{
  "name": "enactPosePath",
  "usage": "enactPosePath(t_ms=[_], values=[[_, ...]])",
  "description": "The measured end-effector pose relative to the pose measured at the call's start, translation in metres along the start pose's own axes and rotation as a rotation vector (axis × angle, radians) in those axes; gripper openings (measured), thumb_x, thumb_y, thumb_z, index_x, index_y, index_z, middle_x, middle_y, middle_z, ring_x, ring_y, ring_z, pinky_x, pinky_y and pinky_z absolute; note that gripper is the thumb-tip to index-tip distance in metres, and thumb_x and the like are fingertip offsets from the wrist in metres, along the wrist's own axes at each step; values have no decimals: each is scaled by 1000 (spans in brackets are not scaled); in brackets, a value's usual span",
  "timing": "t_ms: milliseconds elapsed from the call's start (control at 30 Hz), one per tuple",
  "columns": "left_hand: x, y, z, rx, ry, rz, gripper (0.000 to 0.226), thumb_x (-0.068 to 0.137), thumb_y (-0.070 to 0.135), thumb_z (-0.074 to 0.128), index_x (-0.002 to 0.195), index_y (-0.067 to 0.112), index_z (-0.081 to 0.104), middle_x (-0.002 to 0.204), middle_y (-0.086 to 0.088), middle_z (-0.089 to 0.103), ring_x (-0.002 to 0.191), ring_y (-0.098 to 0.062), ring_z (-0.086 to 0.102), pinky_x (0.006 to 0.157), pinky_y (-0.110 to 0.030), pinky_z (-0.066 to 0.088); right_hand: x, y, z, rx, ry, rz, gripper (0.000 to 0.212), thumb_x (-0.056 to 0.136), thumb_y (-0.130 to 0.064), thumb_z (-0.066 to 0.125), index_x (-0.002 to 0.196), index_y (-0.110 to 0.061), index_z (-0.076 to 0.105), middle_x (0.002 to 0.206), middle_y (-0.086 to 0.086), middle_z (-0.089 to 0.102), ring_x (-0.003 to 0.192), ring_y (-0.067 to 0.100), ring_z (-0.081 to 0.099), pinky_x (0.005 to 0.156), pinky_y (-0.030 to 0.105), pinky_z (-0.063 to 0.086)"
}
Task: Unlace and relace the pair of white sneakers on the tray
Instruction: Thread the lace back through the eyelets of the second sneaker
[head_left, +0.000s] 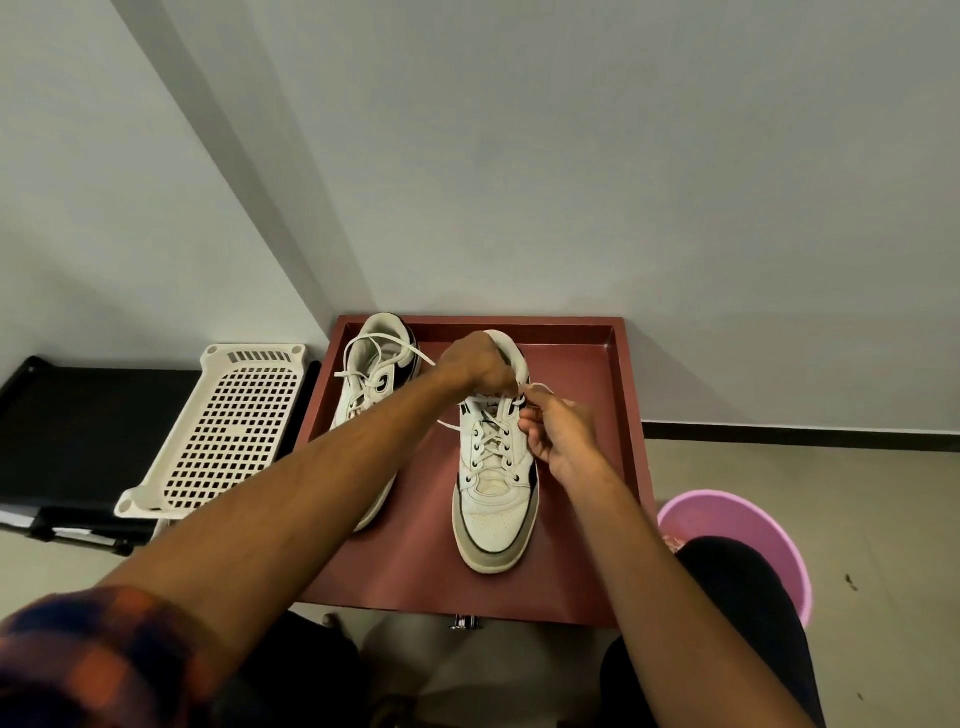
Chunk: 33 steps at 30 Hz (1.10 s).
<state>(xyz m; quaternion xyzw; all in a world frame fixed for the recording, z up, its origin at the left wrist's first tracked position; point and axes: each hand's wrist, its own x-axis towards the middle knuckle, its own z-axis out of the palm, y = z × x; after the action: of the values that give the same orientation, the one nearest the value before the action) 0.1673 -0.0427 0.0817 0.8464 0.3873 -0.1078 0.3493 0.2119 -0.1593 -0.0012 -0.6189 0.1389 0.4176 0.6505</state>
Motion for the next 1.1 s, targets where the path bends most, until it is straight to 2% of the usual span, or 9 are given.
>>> enactPosePath(t_ms=[167,367,467,567,733,800,933,1000,1100], values=[[-1,0,0,2,13,2,24,70,14,83,56,20,64,81,-5,73,78,-22,71,77,-34,60,5,-1,1,55,-2,23,10,82,-13,79,78,-8,70,55,1,63,44,7,54,37,14,40],[-4,-1,-2,-14,-21,7,30,73,7,80,51,20,65,86,-11,75,80,-25,74,75,-39,62,18,0,-4,-157,-22,-179,21,92,-12,64,71,-14,63,59,0,55,42,8,44,41,21,40],[-5,-1,-5,7,-20,3,31,72,8,82,50,20,63,81,-10,74,78,-26,73,75,-39,62,25,-21,-22,-607,134,-466,30,92,-17,57,64,-11,64,58,1,55,55,22,52,54,32,41],[-6,0,-6,44,-72,-3,42,75,8,81,39,22,64,65,-3,65,61,-19,65,62,-32,56,34,-60,-44,-1008,400,-583,28,100,-22,55,95,0,70,95,20,70,93,37,66,79,38,50],[-8,1,-11,17,-102,-1,40,75,5,81,43,19,61,50,3,60,44,-9,57,45,-18,45,54,-116,-69,-950,572,-599,25,101,-23,55,96,-1,64,91,16,67,88,37,67,66,32,41],[-9,1,-12,-17,-83,6,46,75,3,80,38,19,58,38,9,53,35,-5,51,37,-13,40,56,-120,-68,-969,512,-521,30,101,-31,55,95,-3,65,93,14,68,84,33,65,68,32,43],[-9,0,-12,-38,-84,18,53,75,5,81,32,29,62,37,11,53,40,-6,53,40,-14,43,52,-82,-57,-971,373,-378,74,82,-78,48,88,-8,73,83,11,76,81,30,71,77,35,54],[-8,-1,-11,-51,-85,12,53,75,4,81,32,29,62,39,8,54,40,-8,53,41,-16,45,40,-52,-46,-911,280,-326,72,78,-77,53,79,-9,75,71,8,75,71,26,73,76,35,56],[-6,-2,-8,-60,-74,11,50,75,4,81,34,25,63,46,6,57,44,-8,55,46,-19,47,24,-15,-23,-635,48,-157,49,88,-54,67,71,-8,72,58,4,69,44,16,59,50,26,50]])
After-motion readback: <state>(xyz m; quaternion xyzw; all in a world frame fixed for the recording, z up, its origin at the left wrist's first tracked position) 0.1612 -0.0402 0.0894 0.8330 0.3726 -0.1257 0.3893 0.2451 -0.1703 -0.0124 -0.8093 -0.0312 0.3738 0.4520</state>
